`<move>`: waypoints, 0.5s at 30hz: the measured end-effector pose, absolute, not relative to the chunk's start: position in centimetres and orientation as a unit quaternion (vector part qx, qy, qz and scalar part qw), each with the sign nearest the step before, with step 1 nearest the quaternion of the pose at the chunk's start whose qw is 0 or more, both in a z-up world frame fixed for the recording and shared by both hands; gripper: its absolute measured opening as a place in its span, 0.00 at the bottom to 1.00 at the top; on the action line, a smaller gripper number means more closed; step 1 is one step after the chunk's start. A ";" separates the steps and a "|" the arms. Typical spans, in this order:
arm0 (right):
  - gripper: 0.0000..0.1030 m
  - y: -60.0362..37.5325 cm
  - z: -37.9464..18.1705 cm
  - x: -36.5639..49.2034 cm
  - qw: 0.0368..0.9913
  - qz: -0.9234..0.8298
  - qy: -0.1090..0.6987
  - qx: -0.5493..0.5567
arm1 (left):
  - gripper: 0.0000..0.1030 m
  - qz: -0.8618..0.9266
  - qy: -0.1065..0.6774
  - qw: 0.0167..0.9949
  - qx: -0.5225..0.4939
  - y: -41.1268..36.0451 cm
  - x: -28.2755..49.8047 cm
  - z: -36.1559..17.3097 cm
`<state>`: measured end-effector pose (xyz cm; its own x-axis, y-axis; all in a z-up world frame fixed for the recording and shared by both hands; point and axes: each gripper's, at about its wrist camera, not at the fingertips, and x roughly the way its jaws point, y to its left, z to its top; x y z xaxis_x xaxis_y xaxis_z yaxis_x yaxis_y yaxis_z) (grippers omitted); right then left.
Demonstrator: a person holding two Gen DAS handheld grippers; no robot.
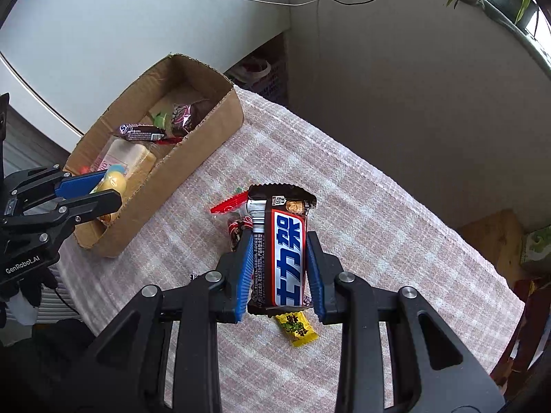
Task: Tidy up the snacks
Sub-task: 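Carry the green candy and chocolate bar over the box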
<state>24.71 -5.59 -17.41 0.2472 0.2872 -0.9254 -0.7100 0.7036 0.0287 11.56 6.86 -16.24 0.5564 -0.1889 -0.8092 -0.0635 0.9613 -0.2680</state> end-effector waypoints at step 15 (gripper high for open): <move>0.29 4.6 -16.2 25.7 0.747 0.369 0.499 -0.237 | 0.23 0.033 0.459 0.872 -0.164 14.6 8.9 -16.5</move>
